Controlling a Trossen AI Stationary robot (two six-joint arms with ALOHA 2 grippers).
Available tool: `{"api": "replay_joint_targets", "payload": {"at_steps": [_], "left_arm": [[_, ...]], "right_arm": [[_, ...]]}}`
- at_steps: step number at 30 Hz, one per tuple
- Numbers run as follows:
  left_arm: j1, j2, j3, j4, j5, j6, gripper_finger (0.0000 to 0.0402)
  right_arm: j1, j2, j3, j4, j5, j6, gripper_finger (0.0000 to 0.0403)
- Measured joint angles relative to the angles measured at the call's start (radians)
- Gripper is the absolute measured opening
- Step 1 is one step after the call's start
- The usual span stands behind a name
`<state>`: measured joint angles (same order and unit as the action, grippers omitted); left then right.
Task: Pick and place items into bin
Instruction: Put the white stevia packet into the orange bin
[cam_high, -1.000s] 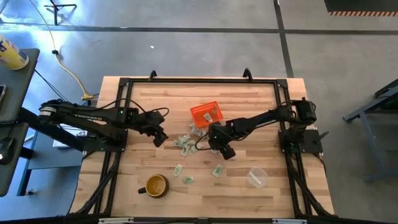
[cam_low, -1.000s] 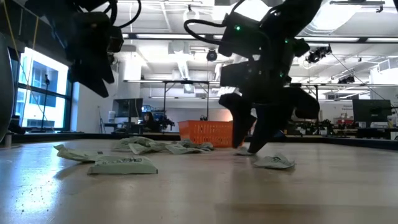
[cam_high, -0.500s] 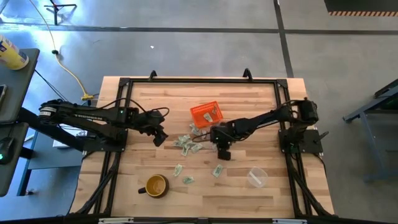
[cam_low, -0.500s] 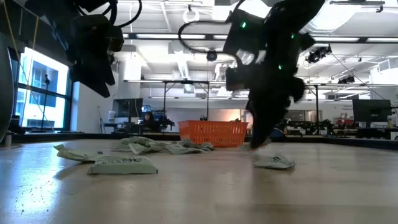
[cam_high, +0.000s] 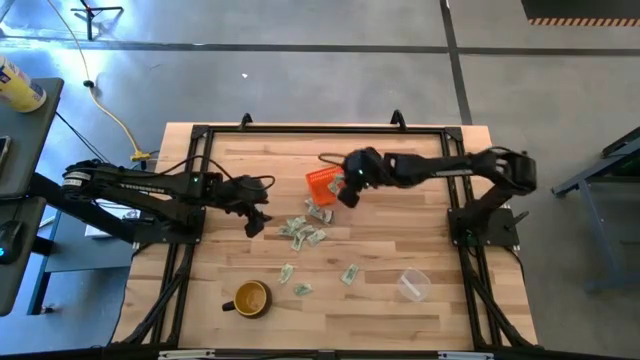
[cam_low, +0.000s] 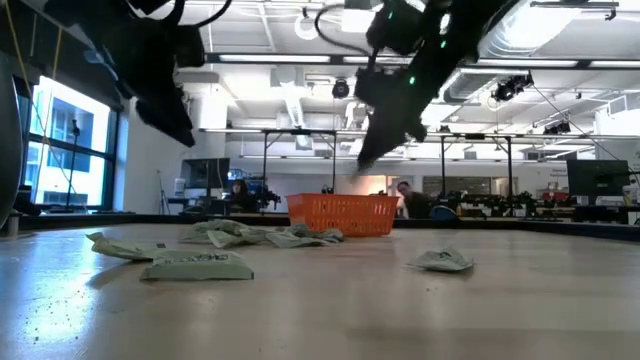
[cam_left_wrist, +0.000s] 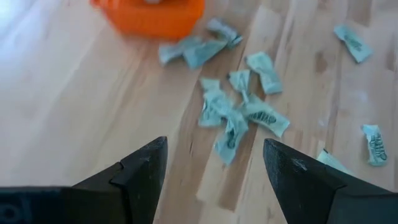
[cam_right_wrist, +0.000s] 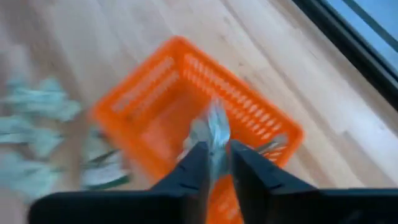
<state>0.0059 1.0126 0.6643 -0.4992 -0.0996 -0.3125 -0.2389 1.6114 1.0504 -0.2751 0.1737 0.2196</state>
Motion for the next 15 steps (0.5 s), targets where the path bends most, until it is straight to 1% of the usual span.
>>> {"api": "replay_joint_targets", "payload": {"at_steps": [3, 5, 6, 8, 11, 13, 15], "left_arm": [[0.0, 0.013, 0.0, 0.043, 0.0, 0.071, 0.0298], [0.0, 0.027, 0.0, 0.05, 0.0, 0.108, 0.0298], [0.0, 0.036, 0.0, 0.056, 0.0, 0.127, 0.0298], [0.0, 0.063, 0.0, 0.065, 0.008, 0.154, 0.0298], [0.0, 0.119, 0.0, 0.076, 0.017, 0.189, 0.0298], [0.001, 0.16, -0.001, 0.099, 0.016, 0.223, 0.0298], [0.002, 0.214, 0.0, 0.166, 0.015, 0.268, 0.0296]], "right_arm": [[-0.045, 0.046, 0.004, 0.075, -0.056, -0.012, 0.0121], [-0.06, 0.065, 0.005, 0.062, -0.095, 0.036, 0.0159], [-0.064, 0.068, 0.004, 0.05, -0.106, 0.054, 0.0176], [-0.056, 0.055, 0.003, 0.043, -0.093, 0.046, 0.0203], [-0.011, 0.002, 0.005, 0.007, -0.023, -0.048, 0.0222], [0.026, -0.035, 0.005, -0.048, 0.014, -0.123, 0.0223], [0.06, -0.074, 0.005, -0.127, 0.054, -0.147, 0.0219]]}}
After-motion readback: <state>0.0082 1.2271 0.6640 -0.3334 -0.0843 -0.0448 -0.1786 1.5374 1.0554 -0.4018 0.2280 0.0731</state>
